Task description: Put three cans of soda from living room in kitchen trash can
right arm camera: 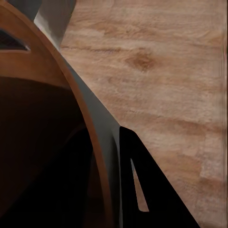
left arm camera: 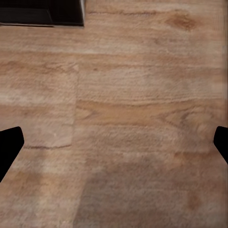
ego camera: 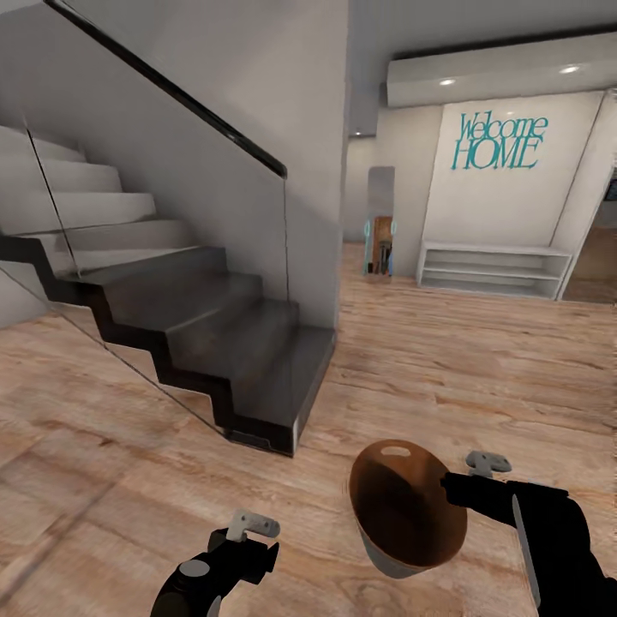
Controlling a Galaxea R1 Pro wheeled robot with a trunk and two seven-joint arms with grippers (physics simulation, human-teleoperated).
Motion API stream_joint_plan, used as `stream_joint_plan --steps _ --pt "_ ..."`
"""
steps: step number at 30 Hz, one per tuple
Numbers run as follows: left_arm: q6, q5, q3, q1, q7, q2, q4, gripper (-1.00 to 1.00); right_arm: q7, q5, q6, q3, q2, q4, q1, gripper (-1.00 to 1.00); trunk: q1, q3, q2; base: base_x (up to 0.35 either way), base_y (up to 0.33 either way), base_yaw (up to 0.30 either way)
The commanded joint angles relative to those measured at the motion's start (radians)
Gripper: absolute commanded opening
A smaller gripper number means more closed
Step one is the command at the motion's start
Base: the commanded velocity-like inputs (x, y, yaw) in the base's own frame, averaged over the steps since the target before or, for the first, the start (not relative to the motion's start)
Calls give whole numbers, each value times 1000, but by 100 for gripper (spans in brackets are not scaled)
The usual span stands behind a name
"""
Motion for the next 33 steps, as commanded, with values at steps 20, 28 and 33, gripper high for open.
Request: stream_joint_plan --steps 20,28,33 --pt "1 -1 0 0 1 0 0 100 0 -17 3 -38 0 0 0 -100 0 23 0 0 0 -180" --pt "2 -1 0 0 2 0 0 100 0 -17 3 -38 0 0 0 -100 0 32 0 0 0 -179" --pt "3 -1 0 0 3 0 0 100 1 -17 3 -38 0 0 0 -100 0 38 0 0 0 -178"
